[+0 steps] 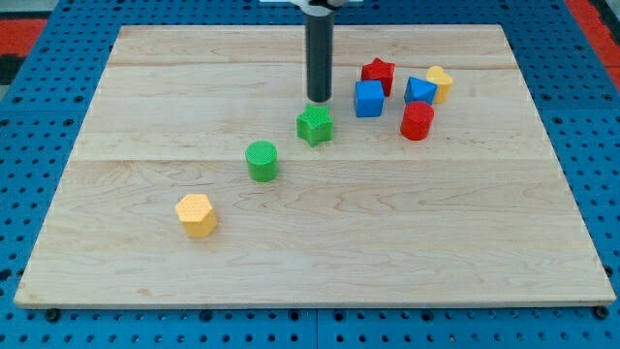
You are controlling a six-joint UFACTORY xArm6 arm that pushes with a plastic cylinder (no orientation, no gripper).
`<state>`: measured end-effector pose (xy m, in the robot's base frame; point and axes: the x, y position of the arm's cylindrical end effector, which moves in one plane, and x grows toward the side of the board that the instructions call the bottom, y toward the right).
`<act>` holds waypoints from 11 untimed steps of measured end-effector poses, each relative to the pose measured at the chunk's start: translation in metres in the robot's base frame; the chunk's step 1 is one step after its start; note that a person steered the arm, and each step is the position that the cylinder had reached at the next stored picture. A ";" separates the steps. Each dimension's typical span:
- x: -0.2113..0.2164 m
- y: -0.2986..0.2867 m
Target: Push the blue cube along with the red star slightly up
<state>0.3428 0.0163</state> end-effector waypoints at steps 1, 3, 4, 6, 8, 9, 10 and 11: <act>0.003 0.000; 0.028 0.023; 0.032 0.056; 0.032 0.078; 0.032 0.100; 0.032 0.112; 0.024 0.112; 0.011 0.112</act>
<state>0.3543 0.1285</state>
